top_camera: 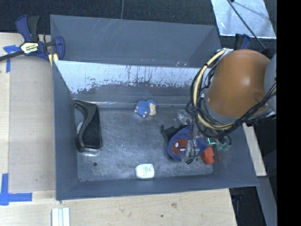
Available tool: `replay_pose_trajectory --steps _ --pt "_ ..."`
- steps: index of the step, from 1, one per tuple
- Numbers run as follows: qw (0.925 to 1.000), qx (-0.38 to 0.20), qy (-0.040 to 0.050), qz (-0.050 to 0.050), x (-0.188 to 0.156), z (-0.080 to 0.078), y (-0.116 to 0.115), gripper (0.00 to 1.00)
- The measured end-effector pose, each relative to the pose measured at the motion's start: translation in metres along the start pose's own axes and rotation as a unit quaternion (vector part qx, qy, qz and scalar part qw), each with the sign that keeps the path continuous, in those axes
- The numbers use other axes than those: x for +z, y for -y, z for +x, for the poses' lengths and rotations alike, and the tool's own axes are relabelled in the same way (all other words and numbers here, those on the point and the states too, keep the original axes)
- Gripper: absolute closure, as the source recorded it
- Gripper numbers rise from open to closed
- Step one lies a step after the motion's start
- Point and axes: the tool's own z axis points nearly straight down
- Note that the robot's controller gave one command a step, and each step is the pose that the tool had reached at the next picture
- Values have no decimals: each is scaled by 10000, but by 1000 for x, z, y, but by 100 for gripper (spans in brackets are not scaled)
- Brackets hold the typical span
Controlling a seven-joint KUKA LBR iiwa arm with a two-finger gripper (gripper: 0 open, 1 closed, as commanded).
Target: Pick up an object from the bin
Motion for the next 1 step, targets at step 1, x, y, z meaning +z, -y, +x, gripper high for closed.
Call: replay_pose_trajectory --steps 1 --pt "9926 -1216 30 -6 146 -32 85 0"
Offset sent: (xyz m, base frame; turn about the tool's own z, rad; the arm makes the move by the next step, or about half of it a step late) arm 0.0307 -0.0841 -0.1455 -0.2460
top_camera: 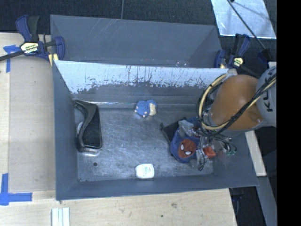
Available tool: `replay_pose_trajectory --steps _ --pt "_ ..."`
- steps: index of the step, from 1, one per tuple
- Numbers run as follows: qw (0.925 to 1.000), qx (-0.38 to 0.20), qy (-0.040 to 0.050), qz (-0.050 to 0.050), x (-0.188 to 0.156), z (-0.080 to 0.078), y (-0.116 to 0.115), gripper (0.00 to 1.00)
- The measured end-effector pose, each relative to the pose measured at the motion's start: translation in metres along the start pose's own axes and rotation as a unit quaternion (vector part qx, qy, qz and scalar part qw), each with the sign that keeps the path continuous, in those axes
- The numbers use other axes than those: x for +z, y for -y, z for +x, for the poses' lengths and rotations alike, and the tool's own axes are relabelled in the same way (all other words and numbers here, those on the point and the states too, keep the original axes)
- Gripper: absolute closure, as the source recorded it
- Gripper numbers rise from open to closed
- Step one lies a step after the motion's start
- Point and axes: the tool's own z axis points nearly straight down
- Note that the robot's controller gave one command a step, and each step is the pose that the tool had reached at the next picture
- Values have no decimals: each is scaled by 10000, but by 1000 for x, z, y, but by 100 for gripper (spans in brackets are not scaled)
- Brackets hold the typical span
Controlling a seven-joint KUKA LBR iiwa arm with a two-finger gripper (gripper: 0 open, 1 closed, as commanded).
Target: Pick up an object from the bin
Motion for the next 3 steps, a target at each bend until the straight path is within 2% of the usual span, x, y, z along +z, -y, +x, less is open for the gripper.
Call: replay_pose_trajectory --steps 1,2,3 --pt "9982 -592 35 21 -4 -59 -66 0" --pt "9907 -1357 40 32 -4 -78 -102 0" --pt "9911 -1334 25 22 -5 -79 -101 0"
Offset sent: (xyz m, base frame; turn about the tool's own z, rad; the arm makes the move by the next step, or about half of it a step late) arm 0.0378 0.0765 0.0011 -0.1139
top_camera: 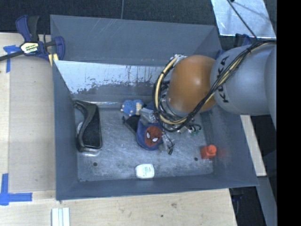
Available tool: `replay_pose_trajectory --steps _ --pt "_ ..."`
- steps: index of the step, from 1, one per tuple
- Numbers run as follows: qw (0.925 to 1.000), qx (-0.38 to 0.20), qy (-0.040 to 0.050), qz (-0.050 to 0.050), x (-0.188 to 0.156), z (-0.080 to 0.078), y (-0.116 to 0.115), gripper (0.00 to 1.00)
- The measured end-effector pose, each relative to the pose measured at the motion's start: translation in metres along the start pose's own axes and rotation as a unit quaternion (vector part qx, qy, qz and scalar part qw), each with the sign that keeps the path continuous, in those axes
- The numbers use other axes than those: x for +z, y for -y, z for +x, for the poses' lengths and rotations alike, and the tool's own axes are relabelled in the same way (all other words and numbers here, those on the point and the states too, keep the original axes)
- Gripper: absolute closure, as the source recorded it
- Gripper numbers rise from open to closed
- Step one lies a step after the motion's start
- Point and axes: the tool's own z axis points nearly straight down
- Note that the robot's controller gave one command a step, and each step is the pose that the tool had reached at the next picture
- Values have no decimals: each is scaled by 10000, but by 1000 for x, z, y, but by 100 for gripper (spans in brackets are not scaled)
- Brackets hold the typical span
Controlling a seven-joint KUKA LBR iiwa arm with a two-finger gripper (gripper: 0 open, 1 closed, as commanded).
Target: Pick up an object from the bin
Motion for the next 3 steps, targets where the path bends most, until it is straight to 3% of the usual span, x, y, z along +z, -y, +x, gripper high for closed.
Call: replay_pose_trajectory --steps 1,2,3 --pt "10000 22 2 -5 -1 -1 1 0" --pt "10000 26 -9 -2 -4 -1 2 100" --pt "10000 46 25 8 -79 -4 4 100"
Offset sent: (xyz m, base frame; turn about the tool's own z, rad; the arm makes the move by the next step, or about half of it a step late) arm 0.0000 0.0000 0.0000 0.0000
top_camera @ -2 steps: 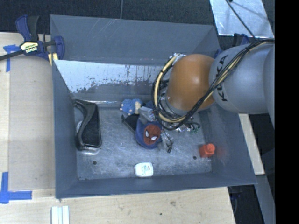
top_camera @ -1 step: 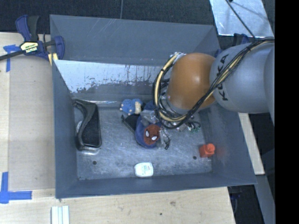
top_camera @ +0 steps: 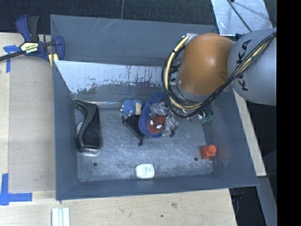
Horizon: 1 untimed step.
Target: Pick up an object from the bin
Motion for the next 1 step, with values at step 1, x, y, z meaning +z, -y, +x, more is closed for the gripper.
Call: replay_pose_trajectory --steps 1 --pt "10000 21 -27 -15 -5 -1 1 100"
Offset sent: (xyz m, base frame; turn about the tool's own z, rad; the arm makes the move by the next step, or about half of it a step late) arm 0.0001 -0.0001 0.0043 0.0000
